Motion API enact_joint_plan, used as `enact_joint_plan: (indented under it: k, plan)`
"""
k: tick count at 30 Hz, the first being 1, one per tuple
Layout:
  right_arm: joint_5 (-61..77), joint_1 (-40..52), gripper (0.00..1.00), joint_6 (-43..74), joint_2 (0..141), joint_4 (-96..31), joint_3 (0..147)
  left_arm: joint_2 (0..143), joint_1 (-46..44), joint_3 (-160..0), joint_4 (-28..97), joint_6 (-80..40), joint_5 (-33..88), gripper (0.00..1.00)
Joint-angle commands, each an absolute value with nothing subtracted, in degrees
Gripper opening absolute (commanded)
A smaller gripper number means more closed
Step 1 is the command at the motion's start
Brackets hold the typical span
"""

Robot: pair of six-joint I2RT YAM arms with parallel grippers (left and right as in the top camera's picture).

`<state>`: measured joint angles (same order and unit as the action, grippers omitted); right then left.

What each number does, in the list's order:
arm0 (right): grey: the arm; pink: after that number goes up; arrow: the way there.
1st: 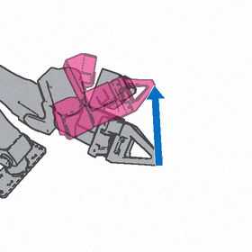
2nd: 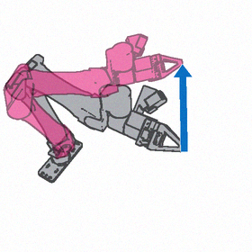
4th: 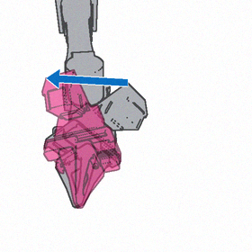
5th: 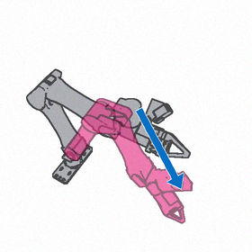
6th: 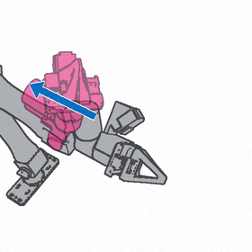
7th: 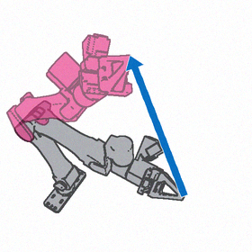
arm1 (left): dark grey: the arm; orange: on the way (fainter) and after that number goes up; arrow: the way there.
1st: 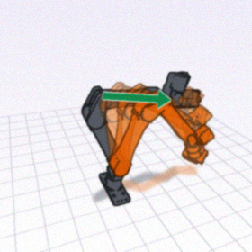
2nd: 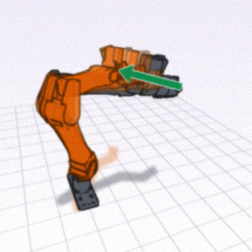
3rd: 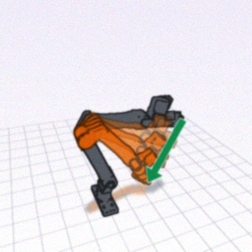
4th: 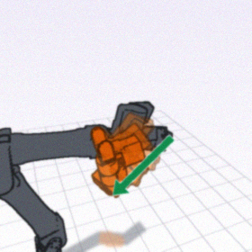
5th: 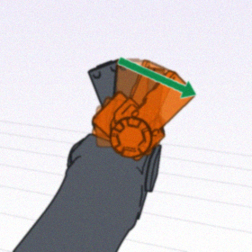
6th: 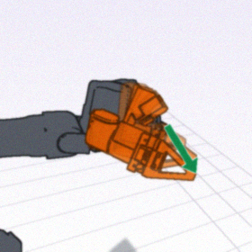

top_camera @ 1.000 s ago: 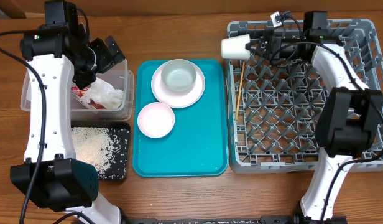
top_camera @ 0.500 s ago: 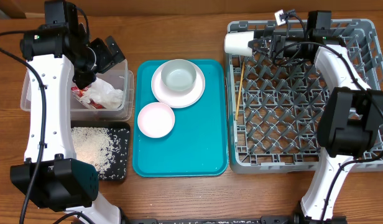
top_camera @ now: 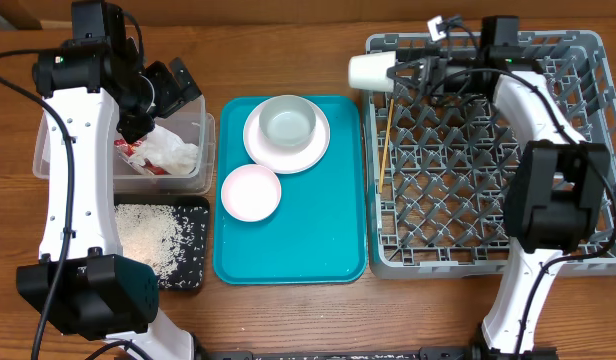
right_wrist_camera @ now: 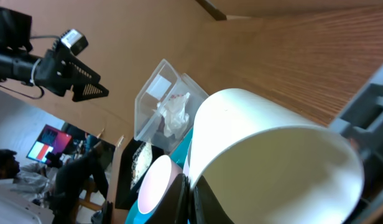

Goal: Sort waste into correct bins and load items into the dishwasher
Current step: 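Lift the pale green cup with right gripper and carry it over the rack, then lower the cup upside down into the rack's back corner and release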

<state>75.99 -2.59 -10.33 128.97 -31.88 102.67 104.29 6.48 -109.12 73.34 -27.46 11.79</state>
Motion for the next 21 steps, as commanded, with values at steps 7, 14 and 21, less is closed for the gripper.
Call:
enact_joint_plan:
  k: [7, 14, 21]
  plan:
    - [75.6, -2.0, 0.04, -10.3, 132.7, -32.0, 102.3, 104.4, 6.3, -110.0, 73.4, -27.0, 11.6, 1.0]
    - [77.6, -4.4, 0.04, -10.3, 132.8, -33.5, 102.3, 104.4, 6.3, -110.0, 73.4, -27.0, 11.6, 1.0]
    - [75.1, -5.7, 0.04, -10.5, 132.8, -35.9, 102.3, 104.4, 6.3, -110.0, 73.4, -27.0, 11.6, 1.0]
